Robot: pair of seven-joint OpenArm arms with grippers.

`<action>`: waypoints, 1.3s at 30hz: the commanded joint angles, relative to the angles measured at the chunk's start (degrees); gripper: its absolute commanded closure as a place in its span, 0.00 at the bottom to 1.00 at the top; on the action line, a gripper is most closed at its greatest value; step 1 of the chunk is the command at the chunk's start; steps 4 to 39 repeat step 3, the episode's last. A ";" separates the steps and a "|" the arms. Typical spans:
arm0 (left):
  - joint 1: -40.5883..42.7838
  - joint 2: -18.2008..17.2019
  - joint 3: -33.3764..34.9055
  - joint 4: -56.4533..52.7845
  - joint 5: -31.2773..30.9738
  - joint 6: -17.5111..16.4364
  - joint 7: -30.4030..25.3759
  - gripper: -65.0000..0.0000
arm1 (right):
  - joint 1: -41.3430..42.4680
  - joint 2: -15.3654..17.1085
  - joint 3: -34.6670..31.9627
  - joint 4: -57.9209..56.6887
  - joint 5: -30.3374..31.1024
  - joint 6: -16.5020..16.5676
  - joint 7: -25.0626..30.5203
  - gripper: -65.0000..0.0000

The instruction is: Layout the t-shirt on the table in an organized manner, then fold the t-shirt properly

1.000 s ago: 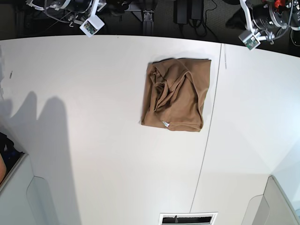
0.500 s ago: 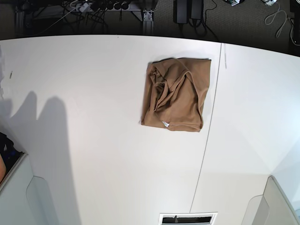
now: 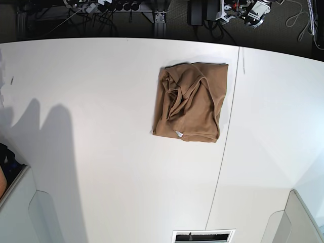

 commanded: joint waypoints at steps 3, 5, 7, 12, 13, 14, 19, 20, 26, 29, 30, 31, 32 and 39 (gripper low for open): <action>0.11 -0.72 -0.07 0.02 0.15 -0.15 -2.75 1.00 | -0.07 -0.15 0.11 1.07 0.48 1.79 -0.13 1.00; 0.11 -0.72 -0.07 0.02 0.15 -0.15 -2.75 1.00 | -0.07 -0.15 0.11 1.07 0.48 1.79 -0.13 1.00; 0.11 -0.72 -0.07 0.02 0.15 -0.15 -2.75 1.00 | -0.07 -0.15 0.11 1.07 0.48 1.79 -0.13 1.00; 0.11 -0.72 -0.07 0.02 0.15 -0.15 -2.75 1.00 | -0.07 -0.15 0.11 1.07 0.48 1.79 -0.13 1.00; 0.11 -0.72 -0.07 0.02 0.15 -0.15 -2.75 1.00 | -0.07 -0.15 0.11 1.07 0.48 1.79 -0.13 1.00; 0.11 -0.72 -0.07 0.02 0.15 -0.15 -2.75 1.00 | -0.07 -0.15 0.11 1.07 0.48 1.79 -0.13 1.00; 0.11 -0.72 -0.07 0.02 0.15 -0.15 -2.75 1.00 | -0.07 -0.15 0.11 1.07 0.48 1.79 -0.13 1.00; 0.11 -0.72 -0.07 0.02 0.15 -0.15 -2.75 1.00 | -0.07 -0.15 0.11 1.07 0.48 1.79 -0.13 1.00; 0.11 -0.72 -0.07 0.02 0.15 -0.15 -2.75 1.00 | -0.07 -0.15 0.11 1.07 0.48 1.79 -0.13 1.00; 0.11 -0.72 -0.07 0.02 0.15 -0.15 -2.75 1.00 | -0.07 -0.15 0.11 1.07 0.48 1.79 -0.13 1.00; 0.11 -0.72 -0.07 0.02 0.15 -0.15 -2.75 1.00 | -0.07 -0.15 0.11 1.07 0.48 1.79 -0.13 1.00; 0.11 -0.72 -0.07 0.02 0.15 -0.15 -2.75 1.00 | -0.07 -0.15 0.11 1.07 0.48 1.79 -0.13 1.00; 0.11 -0.72 -0.07 0.02 0.15 -0.15 -2.75 1.00 | -0.07 -0.15 0.11 1.07 0.48 1.79 -0.13 1.00; 0.11 -0.72 -0.07 0.02 0.15 -0.15 -2.75 1.00 | -0.07 -0.15 0.11 1.07 0.48 1.79 -0.13 1.00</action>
